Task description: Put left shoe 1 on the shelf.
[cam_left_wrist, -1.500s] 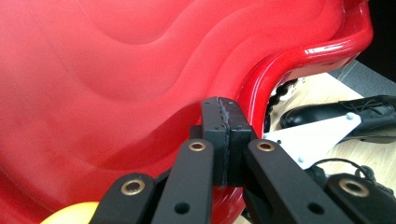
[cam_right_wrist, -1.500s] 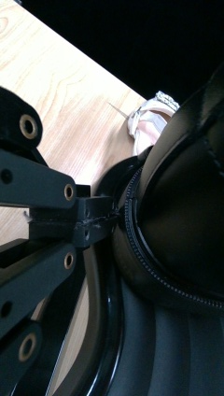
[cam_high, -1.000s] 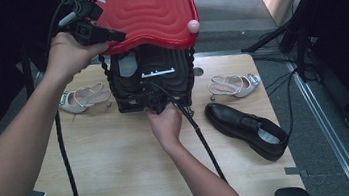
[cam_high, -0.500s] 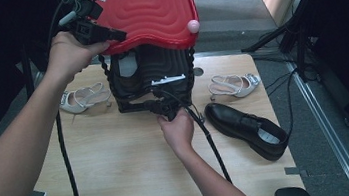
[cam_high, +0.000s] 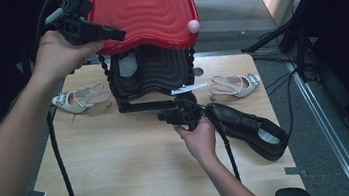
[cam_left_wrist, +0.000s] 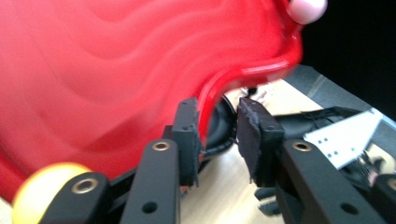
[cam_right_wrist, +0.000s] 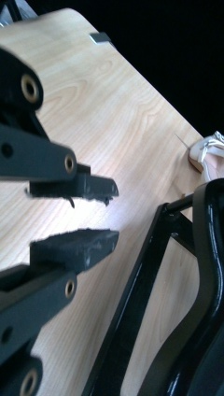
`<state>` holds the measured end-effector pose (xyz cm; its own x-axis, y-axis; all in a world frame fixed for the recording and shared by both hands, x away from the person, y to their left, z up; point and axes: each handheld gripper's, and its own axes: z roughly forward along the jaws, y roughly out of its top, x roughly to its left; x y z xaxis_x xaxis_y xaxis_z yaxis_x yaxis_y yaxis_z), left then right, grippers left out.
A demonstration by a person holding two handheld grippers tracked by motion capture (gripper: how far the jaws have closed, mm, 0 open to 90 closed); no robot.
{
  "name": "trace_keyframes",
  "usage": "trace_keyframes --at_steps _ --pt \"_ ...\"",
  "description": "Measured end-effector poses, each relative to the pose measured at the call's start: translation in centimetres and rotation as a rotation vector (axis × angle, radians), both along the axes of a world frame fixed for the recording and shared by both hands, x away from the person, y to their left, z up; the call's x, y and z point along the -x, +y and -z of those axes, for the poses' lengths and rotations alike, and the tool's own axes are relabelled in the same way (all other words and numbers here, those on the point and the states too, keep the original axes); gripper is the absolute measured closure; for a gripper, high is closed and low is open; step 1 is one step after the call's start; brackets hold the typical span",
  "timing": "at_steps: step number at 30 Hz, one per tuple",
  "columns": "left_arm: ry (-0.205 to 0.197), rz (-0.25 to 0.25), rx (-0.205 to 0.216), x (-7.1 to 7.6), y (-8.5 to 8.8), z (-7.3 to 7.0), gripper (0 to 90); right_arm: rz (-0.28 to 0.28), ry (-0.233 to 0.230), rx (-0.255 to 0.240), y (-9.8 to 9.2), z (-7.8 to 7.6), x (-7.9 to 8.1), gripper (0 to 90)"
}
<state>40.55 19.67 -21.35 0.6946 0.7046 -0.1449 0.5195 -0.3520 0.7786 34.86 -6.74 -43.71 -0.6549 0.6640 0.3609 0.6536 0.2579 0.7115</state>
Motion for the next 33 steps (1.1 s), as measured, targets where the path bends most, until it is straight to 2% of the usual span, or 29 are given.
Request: trace_keyframes --at_steps 3,6,10,12,15,22,28,33 --pt "0.002 0.01 -0.007 1.2 0.2 0.5 66.0 -0.008 0.012 -0.013 -0.8 -0.1 0.3 73.3" --pt "0.012 0.022 -0.038 2.0 0.2 1.3 62.7 -0.019 -0.006 0.007 -1.5 -0.4 0.8 70.0" --pt "0.025 0.033 -0.023 2.9 0.3 2.4 58.4 -0.014 0.02 -0.013 -2.6 -0.5 1.2 66.9" --pt "0.028 0.042 -0.027 3.4 0.2 2.9 56.2 -0.012 0.016 0.003 -3.0 -0.4 1.4 64.8" --pt "0.037 0.056 -0.007 4.0 0.2 4.0 53.0 -0.027 0.001 0.026 -3.7 -0.2 1.8 62.3" --pt "0.069 0.066 -0.014 4.6 -0.2 7.0 52.5 -0.045 -0.017 0.025 -5.2 0.1 2.6 58.6" --pt "0.082 0.074 0.001 5.3 -0.7 9.2 52.5 -0.045 0.019 0.019 -6.1 0.5 2.8 58.0" --pt "0.1 0.077 -0.005 5.7 -0.9 11.1 51.5 -0.029 0.077 0.014 -6.6 0.9 2.7 57.2"
